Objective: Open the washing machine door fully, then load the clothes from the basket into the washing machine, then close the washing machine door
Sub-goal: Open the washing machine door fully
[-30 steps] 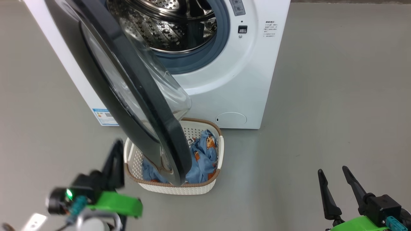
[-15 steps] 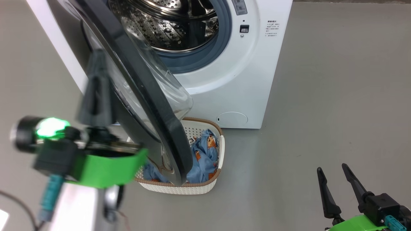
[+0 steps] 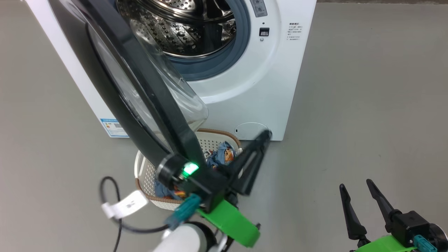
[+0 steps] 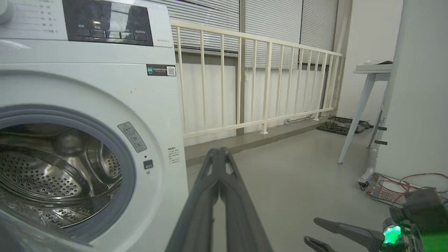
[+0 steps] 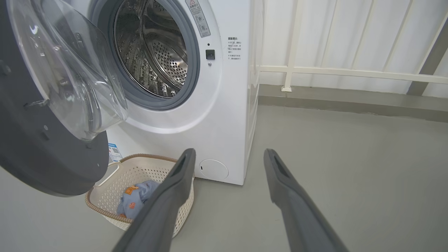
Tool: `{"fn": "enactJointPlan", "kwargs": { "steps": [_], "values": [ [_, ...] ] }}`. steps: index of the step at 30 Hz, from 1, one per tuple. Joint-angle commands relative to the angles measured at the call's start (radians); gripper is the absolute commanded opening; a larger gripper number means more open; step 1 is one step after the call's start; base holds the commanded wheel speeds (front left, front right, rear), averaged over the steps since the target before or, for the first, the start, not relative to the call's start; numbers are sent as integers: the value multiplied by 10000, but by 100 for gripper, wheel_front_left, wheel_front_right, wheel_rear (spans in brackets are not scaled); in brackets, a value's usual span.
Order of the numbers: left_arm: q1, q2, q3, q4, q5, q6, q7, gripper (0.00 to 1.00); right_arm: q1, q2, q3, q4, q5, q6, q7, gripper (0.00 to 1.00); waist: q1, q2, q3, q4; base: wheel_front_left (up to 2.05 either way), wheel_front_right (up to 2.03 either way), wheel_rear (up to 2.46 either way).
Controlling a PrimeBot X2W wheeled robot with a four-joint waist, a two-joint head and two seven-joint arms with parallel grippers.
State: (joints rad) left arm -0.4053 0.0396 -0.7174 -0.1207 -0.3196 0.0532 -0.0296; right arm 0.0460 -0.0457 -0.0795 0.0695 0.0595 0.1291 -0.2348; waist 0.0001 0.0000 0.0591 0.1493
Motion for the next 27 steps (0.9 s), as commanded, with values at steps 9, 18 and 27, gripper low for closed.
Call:
{"fn": "enactJointPlan", "kwargs": {
  "steps": [9,18,27],
  "values": [
    [-298,108,-545,1546,-926,620,580,0,22,-46,338,-270,-53,16,-1,100,-1,0,21,-73,0,0,0],
    [-272,162,-14,2911,-959,1311,-85,0,38,-46,291,-310,-15,16,-20,100,-1,0,153,-87,0,0,0],
    [-254,286,504,3231,-1076,1710,-560,0,-27,-45,235,-304,13,16,-36,100,-1,0,293,-40,0,0,0]
  ]
}}
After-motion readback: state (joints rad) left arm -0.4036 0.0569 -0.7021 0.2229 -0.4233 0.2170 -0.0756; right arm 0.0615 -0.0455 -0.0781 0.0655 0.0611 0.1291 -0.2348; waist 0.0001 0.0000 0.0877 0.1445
